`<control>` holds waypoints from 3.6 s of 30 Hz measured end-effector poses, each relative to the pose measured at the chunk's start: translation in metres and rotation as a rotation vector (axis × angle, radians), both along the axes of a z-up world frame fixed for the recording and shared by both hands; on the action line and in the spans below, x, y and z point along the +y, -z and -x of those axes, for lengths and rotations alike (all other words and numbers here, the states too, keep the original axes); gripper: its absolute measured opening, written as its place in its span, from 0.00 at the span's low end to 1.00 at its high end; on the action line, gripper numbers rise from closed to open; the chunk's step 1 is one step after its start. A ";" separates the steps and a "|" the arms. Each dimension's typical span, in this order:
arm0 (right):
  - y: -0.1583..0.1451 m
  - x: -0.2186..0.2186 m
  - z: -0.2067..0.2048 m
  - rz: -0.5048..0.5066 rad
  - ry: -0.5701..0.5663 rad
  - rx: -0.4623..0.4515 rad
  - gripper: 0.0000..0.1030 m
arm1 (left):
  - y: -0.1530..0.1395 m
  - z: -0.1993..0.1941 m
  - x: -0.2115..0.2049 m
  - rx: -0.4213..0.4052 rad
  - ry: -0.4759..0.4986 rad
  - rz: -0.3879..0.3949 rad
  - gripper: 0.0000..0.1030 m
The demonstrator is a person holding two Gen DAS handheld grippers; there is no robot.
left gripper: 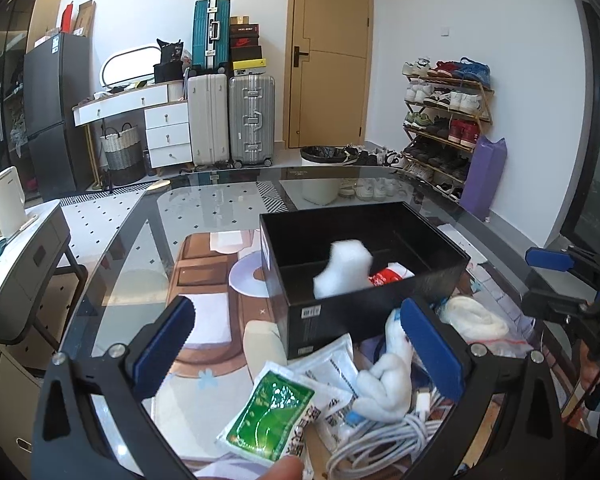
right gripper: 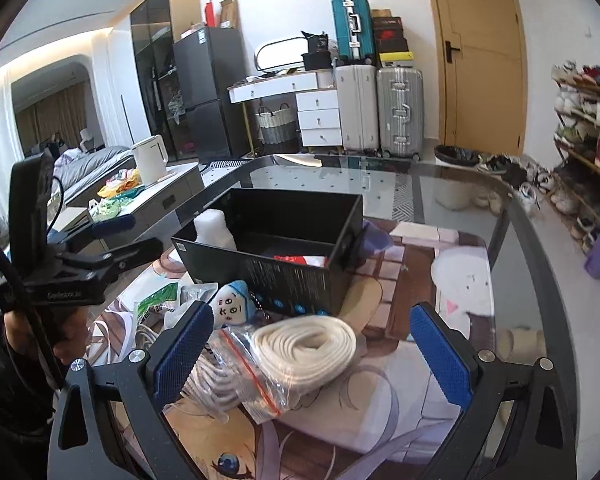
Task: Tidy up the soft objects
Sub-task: 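Move the right tool to the white rope zip bag and close on it, then grasp the green medicine packet with the left tool while the right tool lifts the rope bag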
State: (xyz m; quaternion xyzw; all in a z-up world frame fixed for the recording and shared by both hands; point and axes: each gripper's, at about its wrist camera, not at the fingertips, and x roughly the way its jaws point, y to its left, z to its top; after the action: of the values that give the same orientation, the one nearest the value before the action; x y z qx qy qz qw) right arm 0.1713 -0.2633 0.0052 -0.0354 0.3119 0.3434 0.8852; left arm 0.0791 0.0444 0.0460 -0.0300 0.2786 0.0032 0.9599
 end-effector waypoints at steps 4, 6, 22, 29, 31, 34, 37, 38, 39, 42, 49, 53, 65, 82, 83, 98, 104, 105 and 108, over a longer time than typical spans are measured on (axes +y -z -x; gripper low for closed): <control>0.004 -0.002 0.001 0.010 0.003 0.000 0.97 | 0.004 0.007 0.003 -0.003 0.003 0.014 1.00; 0.007 -0.003 0.002 0.032 0.004 -0.009 0.97 | 0.008 0.010 0.007 0.000 0.002 0.015 1.00; 0.025 0.000 -0.008 0.032 0.033 0.095 0.97 | 0.033 0.020 0.011 0.053 -0.021 0.023 1.00; 0.028 0.024 -0.020 0.024 0.036 0.156 0.97 | 0.037 0.021 0.009 0.063 -0.016 0.013 1.00; 0.032 0.031 -0.026 0.035 0.051 0.184 0.97 | 0.037 0.021 0.009 0.063 -0.016 0.013 1.00; 0.039 0.037 -0.034 0.044 0.064 0.226 0.97 | 0.038 0.020 0.011 0.064 -0.016 0.018 1.00; 0.045 0.039 -0.038 0.046 0.080 0.258 0.97 | 0.039 0.019 0.013 0.069 -0.016 0.031 1.00; 0.047 0.038 -0.039 0.046 0.088 0.266 0.97 | 0.039 0.019 0.014 0.069 -0.017 0.035 1.00; 0.050 0.036 -0.040 0.042 0.099 0.278 0.97 | 0.039 0.019 0.015 0.069 -0.017 0.037 1.00; 0.055 0.027 -0.043 0.034 0.119 0.298 0.97 | 0.040 0.018 0.017 0.072 -0.017 0.047 1.00; 0.067 -0.005 -0.046 0.057 0.166 0.322 0.97 | 0.041 0.016 0.016 0.075 -0.016 0.033 1.00; 0.072 -0.019 -0.046 0.117 0.180 0.288 0.97 | 0.040 0.016 0.012 0.074 -0.011 0.017 1.00; 0.067 -0.005 -0.042 0.172 0.126 0.238 0.97 | 0.041 0.017 0.010 0.075 -0.011 0.013 1.00; 0.081 -0.010 -0.045 0.290 0.145 0.205 0.97 | 0.043 0.016 0.013 0.083 -0.017 0.037 1.00; 0.081 -0.010 -0.045 0.288 0.143 0.204 0.97 | 0.043 0.015 0.013 0.084 -0.018 0.034 1.00; 0.079 0.005 -0.046 0.258 0.138 0.165 0.63 | 0.043 0.016 0.010 0.082 -0.019 0.017 1.00; 0.077 0.001 -0.042 0.231 0.119 0.154 0.48 | 0.043 0.017 0.012 0.083 -0.019 0.028 1.00; 0.076 0.000 -0.042 0.228 0.115 0.155 0.47 | 0.043 0.017 0.012 0.083 -0.018 0.030 1.00; 0.075 0.000 -0.040 0.223 0.109 0.152 0.44 | 0.043 0.016 0.013 0.084 -0.019 0.034 1.00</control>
State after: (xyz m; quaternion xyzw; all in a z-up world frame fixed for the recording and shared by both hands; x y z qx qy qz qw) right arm 0.2111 -0.2634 -0.0702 -0.0905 0.4160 0.2595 0.8668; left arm 0.0626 0.0575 0.0031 -0.0486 0.3183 0.0089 0.9467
